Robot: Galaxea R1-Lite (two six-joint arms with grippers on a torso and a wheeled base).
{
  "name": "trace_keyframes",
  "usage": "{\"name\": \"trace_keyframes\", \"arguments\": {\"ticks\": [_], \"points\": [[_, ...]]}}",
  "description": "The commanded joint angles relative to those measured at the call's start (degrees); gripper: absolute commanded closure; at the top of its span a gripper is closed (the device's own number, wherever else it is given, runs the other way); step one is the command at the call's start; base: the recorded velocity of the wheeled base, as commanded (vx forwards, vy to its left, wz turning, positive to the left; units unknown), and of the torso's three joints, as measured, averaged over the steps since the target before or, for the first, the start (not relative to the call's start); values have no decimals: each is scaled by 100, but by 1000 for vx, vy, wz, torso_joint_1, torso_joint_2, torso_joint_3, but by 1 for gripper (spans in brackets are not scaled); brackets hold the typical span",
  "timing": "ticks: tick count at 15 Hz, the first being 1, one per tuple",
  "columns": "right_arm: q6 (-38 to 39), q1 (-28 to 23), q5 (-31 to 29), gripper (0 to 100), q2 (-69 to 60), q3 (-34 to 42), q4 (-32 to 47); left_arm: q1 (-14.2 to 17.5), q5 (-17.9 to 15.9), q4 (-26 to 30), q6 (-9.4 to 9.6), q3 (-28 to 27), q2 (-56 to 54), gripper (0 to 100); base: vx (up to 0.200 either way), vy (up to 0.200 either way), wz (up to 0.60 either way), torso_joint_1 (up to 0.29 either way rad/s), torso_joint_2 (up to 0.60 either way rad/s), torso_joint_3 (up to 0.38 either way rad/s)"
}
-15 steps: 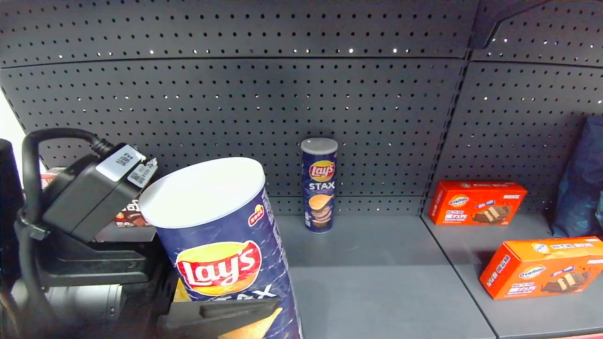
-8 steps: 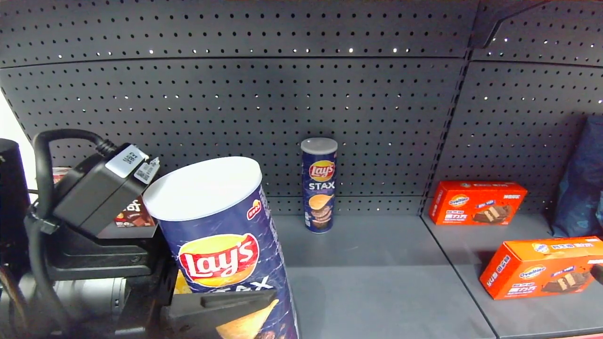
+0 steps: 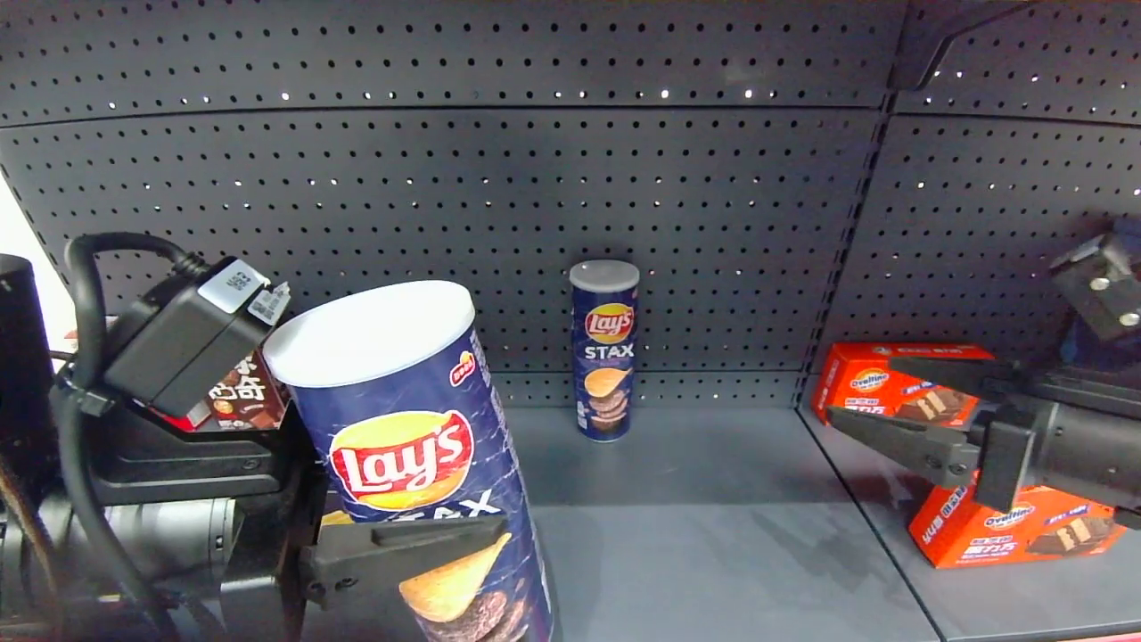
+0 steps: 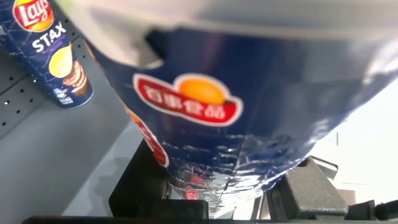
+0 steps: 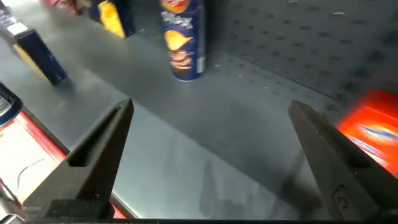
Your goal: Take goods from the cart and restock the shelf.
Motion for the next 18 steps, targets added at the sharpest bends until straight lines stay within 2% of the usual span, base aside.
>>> {"name": "trace_keyframes", "arguments": {"ticks": [1, 4, 5, 10, 15, 18], "points": [[27, 237, -34, 0, 899, -444, -31, 2, -3, -10, 2, -1, 93, 100, 0, 0, 0, 0, 0, 0], [19, 272, -166, 0, 1567, -559, -655, 11, 5, -45, 2, -1, 190, 100, 0, 0, 0, 0, 0, 0], [45, 378, -368, 0, 1953, -532, -1147, 11, 5, -45, 2, -10, 216, 100, 0, 0, 0, 0, 0, 0], [19, 439, -368, 0, 2955, -1077, -1666, 11, 23, -45, 2, 25, 269, 100, 0, 0, 0, 0, 0, 0], [1, 571, -333, 0, 4054, -1288, -3063, 19, 32, -45, 2, 8, 313, 100, 0, 0, 0, 0, 0, 0], [1, 633, -324, 0, 4300, -1569, -3072, 19, 23, -45, 2, 17, 321, 100, 0, 0, 0, 0, 0, 0]]}}
